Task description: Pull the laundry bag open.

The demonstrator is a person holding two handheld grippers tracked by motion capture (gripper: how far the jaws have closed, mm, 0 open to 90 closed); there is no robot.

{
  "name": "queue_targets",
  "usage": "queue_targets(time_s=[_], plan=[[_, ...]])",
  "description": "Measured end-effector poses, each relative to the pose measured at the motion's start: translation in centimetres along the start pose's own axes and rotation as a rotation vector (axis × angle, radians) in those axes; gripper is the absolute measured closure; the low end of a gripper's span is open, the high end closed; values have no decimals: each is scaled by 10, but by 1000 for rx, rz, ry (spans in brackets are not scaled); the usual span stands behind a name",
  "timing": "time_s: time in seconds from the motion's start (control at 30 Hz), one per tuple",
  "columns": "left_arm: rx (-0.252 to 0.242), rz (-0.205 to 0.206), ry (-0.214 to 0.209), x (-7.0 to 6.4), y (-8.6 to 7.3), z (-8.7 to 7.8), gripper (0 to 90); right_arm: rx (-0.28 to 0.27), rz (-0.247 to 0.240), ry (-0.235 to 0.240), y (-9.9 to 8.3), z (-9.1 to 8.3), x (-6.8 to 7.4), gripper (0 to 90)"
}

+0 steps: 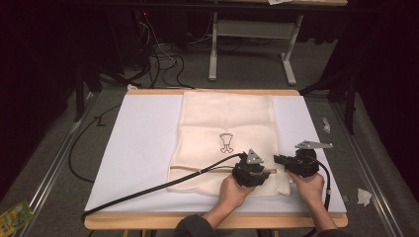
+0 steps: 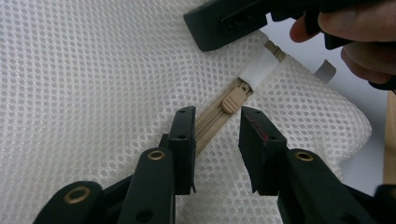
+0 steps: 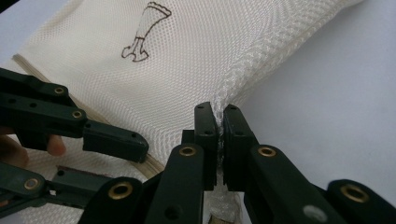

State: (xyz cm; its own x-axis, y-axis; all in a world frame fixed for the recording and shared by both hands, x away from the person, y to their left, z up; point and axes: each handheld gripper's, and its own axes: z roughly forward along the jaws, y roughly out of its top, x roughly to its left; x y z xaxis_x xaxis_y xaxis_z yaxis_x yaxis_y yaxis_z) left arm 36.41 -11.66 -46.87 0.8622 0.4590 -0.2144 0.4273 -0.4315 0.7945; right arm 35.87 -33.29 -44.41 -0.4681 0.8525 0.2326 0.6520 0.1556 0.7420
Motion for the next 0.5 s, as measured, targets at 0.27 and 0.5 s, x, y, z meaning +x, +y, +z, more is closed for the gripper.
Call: queue_targets(time_s=[0.27, 0.5], plan=[[-5, -22, 8, 0, 0, 2, 652, -14, 6, 27, 6, -2, 3, 876], [-13, -37, 14, 1, 1, 3, 634, -19, 0, 31, 9, -2, 7, 876]])
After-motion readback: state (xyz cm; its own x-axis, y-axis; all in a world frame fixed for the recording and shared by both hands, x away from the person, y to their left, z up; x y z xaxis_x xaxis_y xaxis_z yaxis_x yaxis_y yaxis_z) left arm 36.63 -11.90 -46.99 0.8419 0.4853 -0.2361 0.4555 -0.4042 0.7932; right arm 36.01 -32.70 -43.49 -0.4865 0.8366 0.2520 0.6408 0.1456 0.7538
